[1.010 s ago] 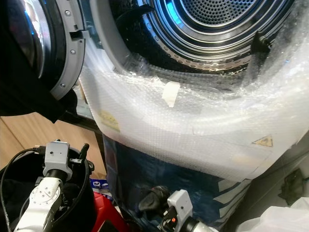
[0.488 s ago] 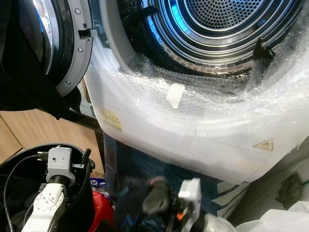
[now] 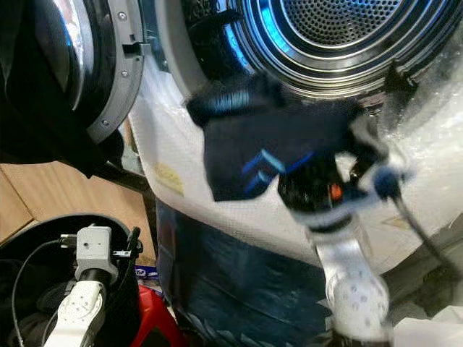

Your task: Clothes washing

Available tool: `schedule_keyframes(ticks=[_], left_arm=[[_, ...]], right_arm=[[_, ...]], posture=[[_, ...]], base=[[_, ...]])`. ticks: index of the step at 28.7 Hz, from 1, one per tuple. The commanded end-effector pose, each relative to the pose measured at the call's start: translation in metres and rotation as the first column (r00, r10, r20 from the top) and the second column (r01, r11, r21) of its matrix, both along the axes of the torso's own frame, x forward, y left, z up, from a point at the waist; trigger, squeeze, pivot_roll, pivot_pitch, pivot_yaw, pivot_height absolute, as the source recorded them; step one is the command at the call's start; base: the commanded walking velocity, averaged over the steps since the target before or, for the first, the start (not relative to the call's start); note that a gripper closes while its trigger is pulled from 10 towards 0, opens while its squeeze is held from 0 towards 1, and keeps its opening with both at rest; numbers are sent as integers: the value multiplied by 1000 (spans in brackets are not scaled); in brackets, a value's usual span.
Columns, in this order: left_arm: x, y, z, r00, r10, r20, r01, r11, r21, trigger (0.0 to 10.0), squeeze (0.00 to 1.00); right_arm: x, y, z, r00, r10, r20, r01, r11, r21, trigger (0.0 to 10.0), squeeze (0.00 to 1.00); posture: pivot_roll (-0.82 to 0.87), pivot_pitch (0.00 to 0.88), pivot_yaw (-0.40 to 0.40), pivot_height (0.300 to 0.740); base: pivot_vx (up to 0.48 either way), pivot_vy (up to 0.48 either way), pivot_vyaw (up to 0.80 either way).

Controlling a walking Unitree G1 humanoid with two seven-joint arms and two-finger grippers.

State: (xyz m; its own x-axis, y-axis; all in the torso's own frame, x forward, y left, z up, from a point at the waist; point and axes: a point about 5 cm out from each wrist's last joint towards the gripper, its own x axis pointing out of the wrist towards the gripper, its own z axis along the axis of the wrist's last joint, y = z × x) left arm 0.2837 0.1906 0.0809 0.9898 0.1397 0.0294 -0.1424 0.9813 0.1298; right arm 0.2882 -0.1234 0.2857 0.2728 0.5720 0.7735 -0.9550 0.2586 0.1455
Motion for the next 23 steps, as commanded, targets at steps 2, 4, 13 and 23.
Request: schedule_keyframes(ticks=[2,4,13,23], left_arm=[[2,-6,-3,1000,-6,-6,6,1000,-8,10000,0],[3,-7,-3,1000,-3,-6,3,1000,-12,10000,0],[7,-15,-2,999,-51,-14,51,999,-9,10000,0],[12,-33,-7,991,-128,-45,127,992,-18,10000,0]], right_arm=[[21,5,17,997,-76,2,76,997,2,0,0],[31,8,28,996,-92,-3,92,996,-1,0,0],[88,13,82,931,-356,-79,352,934,-67,0,0],[135,-14,95,381,-886,-264,705,463,-537,10000,0]], posture=[[-31,0,-47,740],[-30,0,-48,740],[-29,0,-44,740],[-17,0,-46,740]], base=[[0,0,0],[0,0,0],[0,0,0],[0,0,0]])
